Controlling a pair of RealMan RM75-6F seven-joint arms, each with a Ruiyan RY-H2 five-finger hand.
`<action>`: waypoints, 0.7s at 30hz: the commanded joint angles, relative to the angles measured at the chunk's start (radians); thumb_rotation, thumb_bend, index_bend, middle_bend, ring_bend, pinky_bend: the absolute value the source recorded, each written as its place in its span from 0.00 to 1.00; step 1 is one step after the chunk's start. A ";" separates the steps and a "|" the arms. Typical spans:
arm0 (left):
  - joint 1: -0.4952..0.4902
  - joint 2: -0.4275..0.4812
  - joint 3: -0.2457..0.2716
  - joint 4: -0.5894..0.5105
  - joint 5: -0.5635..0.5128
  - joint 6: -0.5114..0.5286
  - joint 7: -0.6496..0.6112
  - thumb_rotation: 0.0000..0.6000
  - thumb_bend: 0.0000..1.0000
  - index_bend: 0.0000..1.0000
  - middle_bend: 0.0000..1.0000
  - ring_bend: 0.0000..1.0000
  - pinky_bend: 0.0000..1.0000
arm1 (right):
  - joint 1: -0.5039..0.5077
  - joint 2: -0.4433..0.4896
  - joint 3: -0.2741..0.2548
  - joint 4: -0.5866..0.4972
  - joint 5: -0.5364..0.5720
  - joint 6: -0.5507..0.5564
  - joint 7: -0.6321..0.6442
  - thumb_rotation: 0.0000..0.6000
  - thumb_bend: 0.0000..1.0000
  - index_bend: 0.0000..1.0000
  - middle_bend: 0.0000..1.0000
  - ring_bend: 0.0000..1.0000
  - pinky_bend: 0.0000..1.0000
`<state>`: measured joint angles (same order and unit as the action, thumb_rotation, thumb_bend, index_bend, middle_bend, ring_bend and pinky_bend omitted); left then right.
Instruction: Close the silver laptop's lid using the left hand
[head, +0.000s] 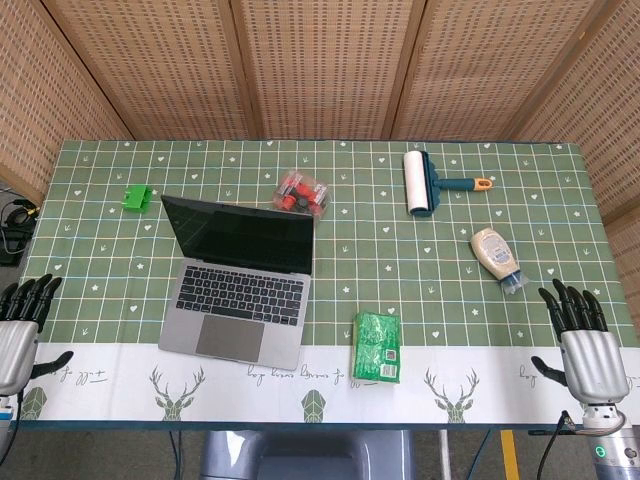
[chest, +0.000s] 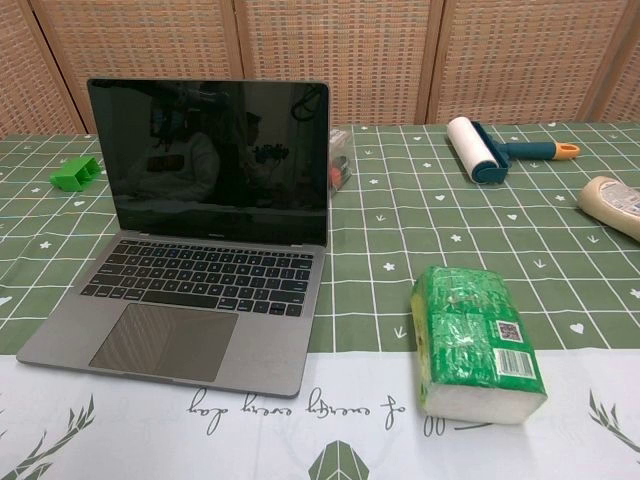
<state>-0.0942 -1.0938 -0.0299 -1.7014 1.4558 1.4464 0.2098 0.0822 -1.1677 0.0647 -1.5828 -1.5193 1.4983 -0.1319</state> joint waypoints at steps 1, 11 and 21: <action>-0.002 0.001 0.001 -0.004 -0.008 -0.003 0.007 1.00 0.00 0.00 0.00 0.00 0.00 | 0.003 -0.002 -0.001 0.002 -0.001 -0.001 -0.002 1.00 0.10 0.04 0.00 0.00 0.00; -0.004 -0.009 0.003 0.013 -0.007 -0.008 0.002 1.00 0.00 0.00 0.00 0.00 0.00 | 0.004 0.000 -0.004 0.005 -0.010 -0.001 0.016 1.00 0.10 0.04 0.00 0.00 0.00; -0.012 -0.014 0.000 0.021 -0.013 -0.021 -0.005 1.00 0.00 0.00 0.00 0.00 0.00 | 0.008 -0.005 -0.003 0.013 -0.007 -0.008 0.019 1.00 0.10 0.05 0.00 0.00 0.00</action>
<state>-0.1061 -1.1077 -0.0295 -1.6803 1.4430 1.4258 0.2047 0.0898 -1.1727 0.0621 -1.5698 -1.5259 1.4905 -0.1129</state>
